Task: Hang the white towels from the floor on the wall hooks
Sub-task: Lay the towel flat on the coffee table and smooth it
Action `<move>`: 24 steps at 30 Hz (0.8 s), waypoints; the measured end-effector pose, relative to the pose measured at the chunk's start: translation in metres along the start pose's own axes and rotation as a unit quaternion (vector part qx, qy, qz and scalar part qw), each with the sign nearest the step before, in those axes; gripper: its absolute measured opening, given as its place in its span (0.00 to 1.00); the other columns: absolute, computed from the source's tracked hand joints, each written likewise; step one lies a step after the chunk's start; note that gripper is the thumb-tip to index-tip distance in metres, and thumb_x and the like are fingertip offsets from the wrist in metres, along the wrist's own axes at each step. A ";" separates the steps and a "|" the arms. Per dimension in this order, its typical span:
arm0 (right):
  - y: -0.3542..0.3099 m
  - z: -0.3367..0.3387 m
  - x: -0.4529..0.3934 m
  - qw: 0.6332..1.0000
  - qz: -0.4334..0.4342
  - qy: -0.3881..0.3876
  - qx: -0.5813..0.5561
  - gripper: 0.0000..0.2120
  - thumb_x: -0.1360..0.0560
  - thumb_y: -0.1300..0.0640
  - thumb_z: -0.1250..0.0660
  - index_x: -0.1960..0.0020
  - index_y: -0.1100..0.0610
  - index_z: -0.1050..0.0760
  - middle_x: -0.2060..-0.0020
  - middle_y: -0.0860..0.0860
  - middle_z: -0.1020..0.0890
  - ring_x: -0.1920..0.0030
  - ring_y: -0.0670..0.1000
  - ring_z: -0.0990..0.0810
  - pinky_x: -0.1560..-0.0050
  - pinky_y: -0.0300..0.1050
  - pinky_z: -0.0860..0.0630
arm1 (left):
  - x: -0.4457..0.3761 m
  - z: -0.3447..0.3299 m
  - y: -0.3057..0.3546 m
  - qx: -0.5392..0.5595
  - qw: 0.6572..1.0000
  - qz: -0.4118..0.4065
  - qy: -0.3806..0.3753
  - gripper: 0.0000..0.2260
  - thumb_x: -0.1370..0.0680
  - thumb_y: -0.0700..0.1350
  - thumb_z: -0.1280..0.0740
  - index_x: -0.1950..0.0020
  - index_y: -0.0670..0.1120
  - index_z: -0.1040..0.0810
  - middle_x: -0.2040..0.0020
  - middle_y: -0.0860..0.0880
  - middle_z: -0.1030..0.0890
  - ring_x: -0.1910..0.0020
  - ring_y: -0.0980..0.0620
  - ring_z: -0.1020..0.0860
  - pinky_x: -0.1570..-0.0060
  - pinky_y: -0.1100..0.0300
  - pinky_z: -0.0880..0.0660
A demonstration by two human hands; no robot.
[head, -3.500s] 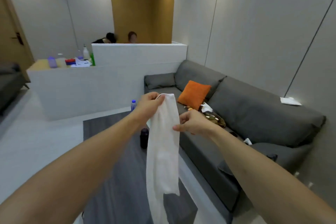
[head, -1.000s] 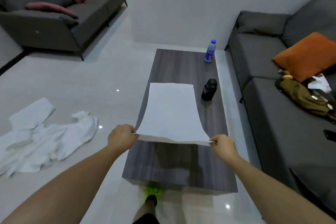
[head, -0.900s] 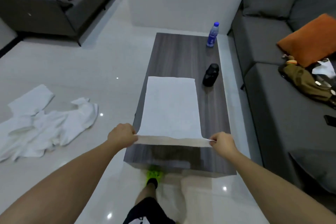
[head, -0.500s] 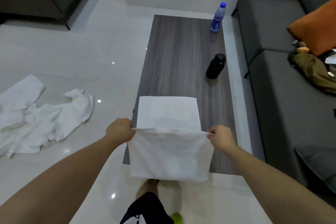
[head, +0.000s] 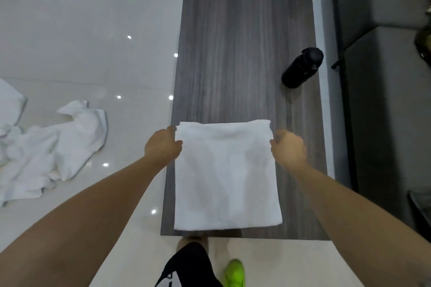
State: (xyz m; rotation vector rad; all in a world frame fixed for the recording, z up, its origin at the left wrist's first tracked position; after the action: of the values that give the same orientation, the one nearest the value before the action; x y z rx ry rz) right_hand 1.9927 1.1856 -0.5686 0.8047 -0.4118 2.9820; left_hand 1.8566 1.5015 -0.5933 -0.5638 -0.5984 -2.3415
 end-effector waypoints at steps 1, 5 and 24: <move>0.004 -0.011 0.003 1.000 -0.010 -0.016 -0.006 0.15 0.21 0.55 0.35 0.35 0.56 0.23 0.43 0.56 0.18 0.44 0.58 0.20 0.50 0.44 0.25 | -0.002 -0.008 -0.002 0.006 1.000 0.006 -0.016 0.22 0.22 0.51 0.36 0.29 0.48 0.31 0.38 0.46 0.22 0.40 0.44 0.24 0.47 0.53 0.27; 0.027 -0.064 0.034 0.995 -0.038 -0.093 -0.008 0.17 0.21 0.54 0.35 0.33 0.55 0.25 0.41 0.55 0.19 0.43 0.56 0.20 0.45 0.46 0.22 | 0.014 -0.050 -0.013 0.000 0.998 0.017 -0.068 0.20 0.21 0.51 0.36 0.30 0.49 0.30 0.37 0.46 0.22 0.38 0.46 0.25 0.45 0.54 0.28; 0.119 -0.281 0.190 0.925 0.320 -0.002 0.204 0.23 0.28 0.63 0.35 0.33 0.55 0.27 0.28 0.59 0.30 0.28 0.64 0.33 0.32 0.64 0.35 | 0.199 -0.292 -0.047 -0.249 0.939 -0.237 0.021 0.20 0.31 0.45 0.32 0.40 0.45 0.29 0.46 0.44 0.28 0.48 0.41 0.28 0.50 0.45 0.32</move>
State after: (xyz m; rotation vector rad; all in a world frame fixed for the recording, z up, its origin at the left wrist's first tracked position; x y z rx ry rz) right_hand 1.6791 1.1352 -0.7376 0.8253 -0.0381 3.7605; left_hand 1.6175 1.2787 -0.7346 -0.6393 -0.1111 -2.9842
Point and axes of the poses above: each hand's wrist, its own x-axis away from the middle knuckle, its own z-axis out of the back of the hand, y = z × x, the point moved 2 cm from there along -x, towards the middle knuckle
